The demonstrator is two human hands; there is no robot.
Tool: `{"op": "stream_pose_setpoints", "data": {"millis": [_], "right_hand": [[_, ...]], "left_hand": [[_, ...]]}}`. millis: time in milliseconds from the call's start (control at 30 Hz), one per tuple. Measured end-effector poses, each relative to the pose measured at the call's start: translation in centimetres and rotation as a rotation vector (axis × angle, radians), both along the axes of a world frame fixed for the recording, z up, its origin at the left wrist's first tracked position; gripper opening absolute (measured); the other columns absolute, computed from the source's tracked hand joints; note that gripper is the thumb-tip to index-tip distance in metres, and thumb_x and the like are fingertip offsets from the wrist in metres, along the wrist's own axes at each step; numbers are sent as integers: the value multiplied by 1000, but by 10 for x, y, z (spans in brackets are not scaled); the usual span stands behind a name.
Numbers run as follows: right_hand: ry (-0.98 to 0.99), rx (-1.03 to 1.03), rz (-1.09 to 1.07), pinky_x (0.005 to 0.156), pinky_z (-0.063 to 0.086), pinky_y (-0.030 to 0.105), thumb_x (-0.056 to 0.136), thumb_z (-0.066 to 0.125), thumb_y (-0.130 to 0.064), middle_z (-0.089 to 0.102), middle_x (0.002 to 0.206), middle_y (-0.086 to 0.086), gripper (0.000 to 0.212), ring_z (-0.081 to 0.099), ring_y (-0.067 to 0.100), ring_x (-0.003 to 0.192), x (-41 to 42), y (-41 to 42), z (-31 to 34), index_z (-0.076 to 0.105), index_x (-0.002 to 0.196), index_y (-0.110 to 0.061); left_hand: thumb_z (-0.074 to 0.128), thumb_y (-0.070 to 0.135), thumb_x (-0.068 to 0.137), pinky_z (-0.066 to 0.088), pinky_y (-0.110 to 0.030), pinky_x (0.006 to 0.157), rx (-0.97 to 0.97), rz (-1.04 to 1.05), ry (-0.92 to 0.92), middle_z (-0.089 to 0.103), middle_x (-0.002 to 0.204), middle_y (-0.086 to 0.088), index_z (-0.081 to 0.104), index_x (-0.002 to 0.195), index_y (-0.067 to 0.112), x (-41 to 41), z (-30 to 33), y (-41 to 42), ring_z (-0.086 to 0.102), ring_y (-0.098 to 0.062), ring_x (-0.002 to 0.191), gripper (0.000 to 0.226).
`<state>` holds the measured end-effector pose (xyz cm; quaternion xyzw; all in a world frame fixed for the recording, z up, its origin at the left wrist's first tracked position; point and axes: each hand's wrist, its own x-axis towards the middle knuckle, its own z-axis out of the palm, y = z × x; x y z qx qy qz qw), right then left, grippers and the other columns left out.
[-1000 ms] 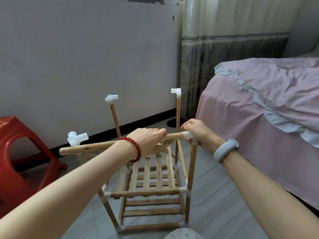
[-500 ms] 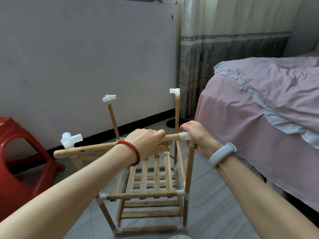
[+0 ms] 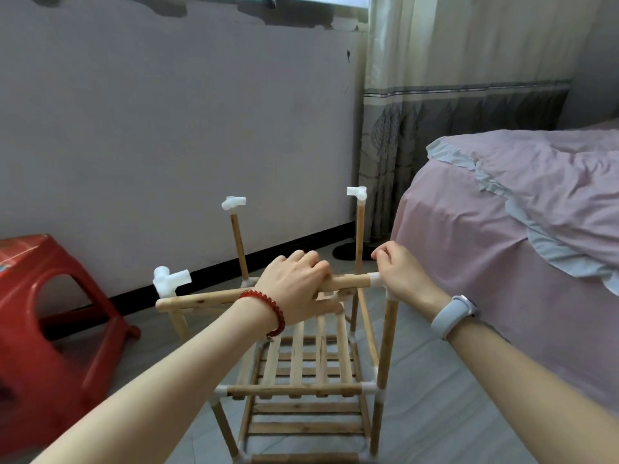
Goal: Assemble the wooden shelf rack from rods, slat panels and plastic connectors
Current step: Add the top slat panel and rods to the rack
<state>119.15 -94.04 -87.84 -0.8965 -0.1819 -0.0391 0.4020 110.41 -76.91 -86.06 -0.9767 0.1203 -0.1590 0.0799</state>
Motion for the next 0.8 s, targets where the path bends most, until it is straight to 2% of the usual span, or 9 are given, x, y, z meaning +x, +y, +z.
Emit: {"op": "stream_pose_setpoints", "data": {"millis": [133, 200, 267, 333, 433, 533, 633, 700, 800], "right_hand": [[-370, -128, -1, 86, 39, 36, 97, 39, -20, 57, 106, 2, 22, 53, 19, 98, -21, 19, 15, 59, 105, -15], [-461, -154, 165, 88, 39, 37, 97, 41, -21, 62, 104, 2, 23, 55, 20, 100, -39, 44, 25, 62, 103, -14], [-473, -260, 371, 91, 39, 36, 98, 40, -26, 63, 106, 1, 26, 54, 19, 102, -59, 76, 30, 62, 108, -15], [-491, -383, 520, 92, 40, 35, 98, 39, -34, 62, 109, 0, 31, 53, 17, 102, -75, 106, 29, 59, 114, -17], [-555, -556, 610, 85, 42, 35, 96, 38, -47, 62, 110, 1, 40, 54, 21, 102, -92, 146, 22, 54, 120, -19], [-563, -612, 627, 74, 41, 35, 96, 36, -48, 58, 109, 3, 42, 56, 23, 102, -96, 171, 14, 48, 125, -21], [-550, -569, 625, 71, 39, 33, 97, 35, -47, 55, 110, -1, 37, 53, 20, 104, -93, 175, 11, 48, 124, -25], [-559, -543, 601, 71, 40, 32, 98, 34, -46, 54, 110, -3, 34, 52, 18, 103, -90, 171, 11, 48, 123, -27], [-576, -531, 549, 68, 35, 30, 98, 33, -45, 54, 109, -4, 33, 51, 18, 103, -86, 170, 12, 47, 123, -29]], "left_hand": [[36, 68, 80, 35, -33, 95, -311, 91, -101, 52, 117, 7, 56, 118, 27, -35, 14, 60, 46, -15, 112, 59], [48, 47, 88, 38, -37, 95, -558, 223, -253, 58, 112, 0, 63, 105, 20, -47, 14, 101, 52, -20, 109, 35], [52, 24, 93, 39, -31, 93, -858, 406, -327, 59, 110, -4, 63, 103, 14, -54, 8, 138, 55, -21, 104, 17], [50, 19, 95, 39, -27, 88, -1139, 514, -278, 60, 112, -6, 61, 108, 10, -54, 0, 160, 55, -18, 101, 19], [48, 27, 96, 46, -23, 77, -1422, 465, -112, 58, 121, -8, 54, 118, 10, -59, -13, 167, 58, -11, 95, 28], [46, 27, 97, 48, -14, 54, -1529, 422, -107, 51, 111, -1, 43, 124, 12, -60, -23, 158, 64, -4, 63, 31], [39, 30, 99, 45, -21, 73, -1508, 491, -148, 47, 120, -4, 39, 131, 11, -58, -27, 160, 56, -16, 90, 38], [33, 25, 101, 40, -11, 76, -1438, 488, -155, 47, 124, -5, 41, 130, 9, -60, -29, 166, 49, -5, 97, 35], [28, 19, 102, 45, -9, 52, -1499, 406, -130, 49, 99, -9, 41, 126, 9, -68, -32, 168, 55, -7, 61, 29]]}}
